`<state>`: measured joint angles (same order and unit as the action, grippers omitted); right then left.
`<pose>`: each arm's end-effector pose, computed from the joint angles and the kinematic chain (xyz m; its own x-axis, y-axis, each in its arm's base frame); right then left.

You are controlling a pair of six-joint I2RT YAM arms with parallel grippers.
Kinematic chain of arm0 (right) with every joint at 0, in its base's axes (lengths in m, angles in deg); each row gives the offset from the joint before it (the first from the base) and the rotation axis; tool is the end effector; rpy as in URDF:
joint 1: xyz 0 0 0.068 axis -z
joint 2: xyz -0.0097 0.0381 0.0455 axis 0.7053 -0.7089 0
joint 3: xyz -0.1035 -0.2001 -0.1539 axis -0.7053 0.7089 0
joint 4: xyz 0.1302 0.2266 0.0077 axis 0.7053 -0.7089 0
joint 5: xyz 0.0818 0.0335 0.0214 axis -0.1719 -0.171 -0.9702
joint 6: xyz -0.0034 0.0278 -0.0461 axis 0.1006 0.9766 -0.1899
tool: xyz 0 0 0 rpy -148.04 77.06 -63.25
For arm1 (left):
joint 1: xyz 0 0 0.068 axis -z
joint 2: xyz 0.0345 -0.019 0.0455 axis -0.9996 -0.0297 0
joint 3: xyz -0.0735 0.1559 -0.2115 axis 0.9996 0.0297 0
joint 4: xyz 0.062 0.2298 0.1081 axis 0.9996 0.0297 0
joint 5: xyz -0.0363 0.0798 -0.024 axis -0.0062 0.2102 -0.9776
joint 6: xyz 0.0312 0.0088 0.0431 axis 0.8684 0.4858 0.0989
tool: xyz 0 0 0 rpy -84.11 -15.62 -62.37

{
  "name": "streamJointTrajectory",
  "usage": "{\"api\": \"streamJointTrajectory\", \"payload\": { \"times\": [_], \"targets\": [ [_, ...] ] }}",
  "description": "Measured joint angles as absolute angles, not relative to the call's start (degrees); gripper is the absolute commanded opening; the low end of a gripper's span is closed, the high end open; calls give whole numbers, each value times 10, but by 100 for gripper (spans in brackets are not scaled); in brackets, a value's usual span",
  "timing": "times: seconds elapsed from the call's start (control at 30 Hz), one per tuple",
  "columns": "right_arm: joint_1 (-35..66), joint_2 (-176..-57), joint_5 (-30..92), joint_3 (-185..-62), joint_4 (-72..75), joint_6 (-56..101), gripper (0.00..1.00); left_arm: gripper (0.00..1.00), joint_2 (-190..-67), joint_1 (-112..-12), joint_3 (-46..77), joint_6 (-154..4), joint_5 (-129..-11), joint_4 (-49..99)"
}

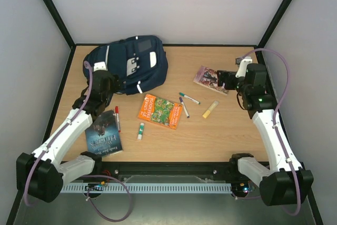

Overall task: Pack the student bag
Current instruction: Move the stationery to the center of the board.

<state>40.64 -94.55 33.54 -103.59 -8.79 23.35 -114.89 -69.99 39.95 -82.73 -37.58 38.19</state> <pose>0.2368 0.0203 0.3607 -0.2561 0.1131 -0.9600 -0.1229 0.9813 0.1483 0.2355 -0.0625 0.2996 -0.3589 -0.1965 -0.9125 -0.1972 0.9715 -0.1316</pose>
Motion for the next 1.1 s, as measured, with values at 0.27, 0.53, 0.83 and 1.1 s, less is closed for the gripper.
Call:
{"api": "streamJointTrajectory", "payload": {
  "times": [0.27, 0.53, 0.83, 1.1],
  "targets": [
    [418, -960, 247, -995, -93, 160, 96, 95, -1194, -678, 408, -828, -456, 359],
    [418, -1105, 155, -1049, -123, 94, 82, 99, -1261, -624, 407, -822, -502, 357],
    [337, -1330, 185, -1185, -174, 52, 73, 99, -1319, -603, 382, -821, -542, 371],
    [246, -1457, 249, -1283, -226, 28, 72, 98, -1344, -603, 368, -824, -552, 388]
  ]
}}
